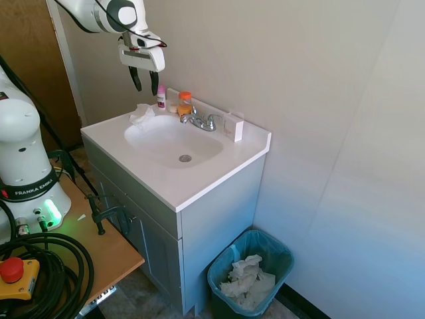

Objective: Throw the tissue in the trash bin

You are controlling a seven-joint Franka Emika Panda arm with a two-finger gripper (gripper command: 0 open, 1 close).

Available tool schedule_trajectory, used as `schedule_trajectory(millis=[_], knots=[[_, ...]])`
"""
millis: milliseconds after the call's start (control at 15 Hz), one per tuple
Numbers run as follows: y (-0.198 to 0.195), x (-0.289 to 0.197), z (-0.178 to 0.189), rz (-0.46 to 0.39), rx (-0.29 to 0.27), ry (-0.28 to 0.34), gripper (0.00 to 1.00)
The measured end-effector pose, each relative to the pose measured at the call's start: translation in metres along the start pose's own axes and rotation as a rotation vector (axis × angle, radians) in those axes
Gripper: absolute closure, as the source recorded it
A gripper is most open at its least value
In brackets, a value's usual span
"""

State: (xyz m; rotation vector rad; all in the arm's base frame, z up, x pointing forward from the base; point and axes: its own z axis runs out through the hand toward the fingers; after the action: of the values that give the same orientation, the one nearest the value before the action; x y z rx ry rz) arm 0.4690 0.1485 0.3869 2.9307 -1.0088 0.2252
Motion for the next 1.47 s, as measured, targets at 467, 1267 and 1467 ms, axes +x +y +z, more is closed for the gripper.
schedule_trajectory(millis=[467,1267,1467], knots=[[-0.099,-0.042,0.091,-0.094,-0.055,-0.037,0.0],[-0.101,-0.024,0.133,-0.03,-0.069,-0.105,1.0],[-0.1,-0.019,0.132,-0.025,-0.065,-0.107,1.0]])
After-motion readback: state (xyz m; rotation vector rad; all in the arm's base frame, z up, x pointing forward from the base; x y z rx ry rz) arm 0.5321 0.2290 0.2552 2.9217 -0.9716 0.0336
